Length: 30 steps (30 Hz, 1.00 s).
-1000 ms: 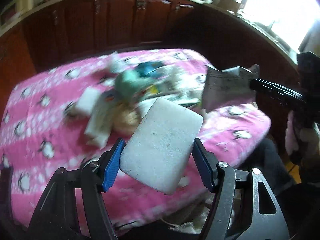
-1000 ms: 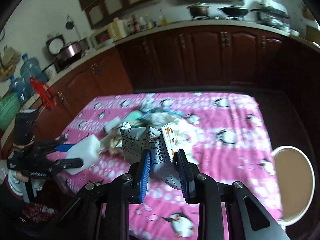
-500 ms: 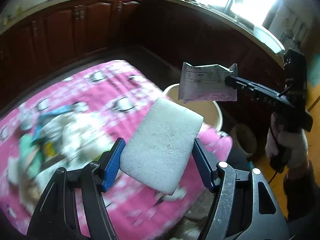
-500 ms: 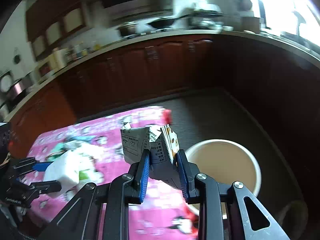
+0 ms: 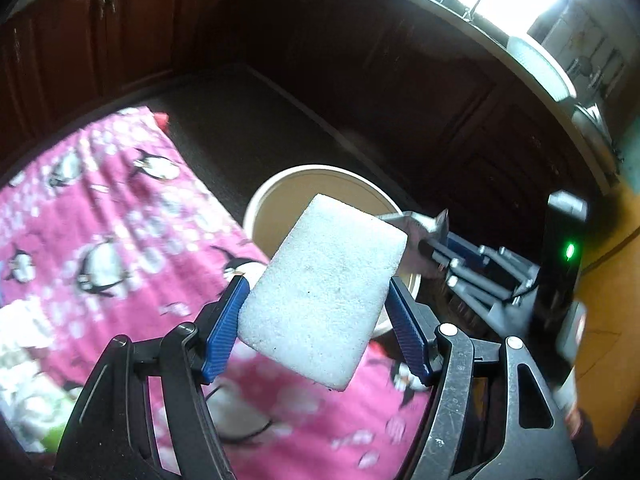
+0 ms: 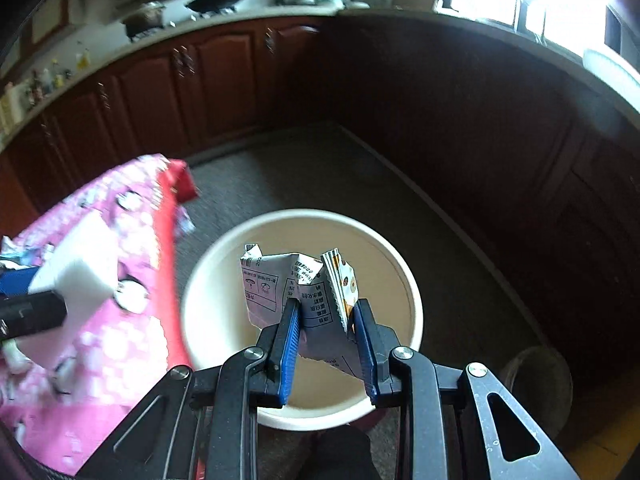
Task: Collect trash
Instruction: 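Carry sponge and packet to the white bucket and open both tools over it, then move both open tools back over the trash pile on the cloth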
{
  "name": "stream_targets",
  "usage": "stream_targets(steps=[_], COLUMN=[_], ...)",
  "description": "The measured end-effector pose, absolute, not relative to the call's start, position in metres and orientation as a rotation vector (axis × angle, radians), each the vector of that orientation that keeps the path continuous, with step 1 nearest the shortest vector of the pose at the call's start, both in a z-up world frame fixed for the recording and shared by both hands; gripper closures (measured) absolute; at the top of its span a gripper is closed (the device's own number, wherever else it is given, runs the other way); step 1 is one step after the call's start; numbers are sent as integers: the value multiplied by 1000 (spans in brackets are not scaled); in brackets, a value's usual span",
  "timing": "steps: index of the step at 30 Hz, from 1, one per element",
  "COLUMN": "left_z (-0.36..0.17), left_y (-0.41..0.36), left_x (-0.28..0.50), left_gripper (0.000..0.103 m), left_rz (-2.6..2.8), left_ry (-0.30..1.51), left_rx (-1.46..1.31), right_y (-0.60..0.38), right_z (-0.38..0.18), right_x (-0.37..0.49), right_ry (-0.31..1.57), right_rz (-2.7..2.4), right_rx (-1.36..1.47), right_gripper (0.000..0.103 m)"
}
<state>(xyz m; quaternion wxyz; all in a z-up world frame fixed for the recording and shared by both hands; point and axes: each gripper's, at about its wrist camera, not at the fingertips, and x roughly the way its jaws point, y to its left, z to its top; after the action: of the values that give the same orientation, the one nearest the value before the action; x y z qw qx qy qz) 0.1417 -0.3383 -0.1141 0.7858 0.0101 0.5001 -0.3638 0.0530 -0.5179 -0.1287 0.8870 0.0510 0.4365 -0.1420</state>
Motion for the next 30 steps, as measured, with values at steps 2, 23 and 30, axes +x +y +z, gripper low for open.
stream_targets(steps=[2,23,30], left_z=[-122,-135,-129], left_y=[-351,-353,-338], left_x=[147,164,161], left_gripper=[34,22,22], left_rz=[-790,-866,-844], left_ry=[1096,1199,1162], left_rx=[12,-132,-94], right_y=[-524,-538,-542], right_z=[-139,-165,-153], right_x=[53,50,45], right_ry=[932,1004,975], right_rz=[-305,-327,-345], right_rx=[118,268,278], right_gripper=[77,59,58])
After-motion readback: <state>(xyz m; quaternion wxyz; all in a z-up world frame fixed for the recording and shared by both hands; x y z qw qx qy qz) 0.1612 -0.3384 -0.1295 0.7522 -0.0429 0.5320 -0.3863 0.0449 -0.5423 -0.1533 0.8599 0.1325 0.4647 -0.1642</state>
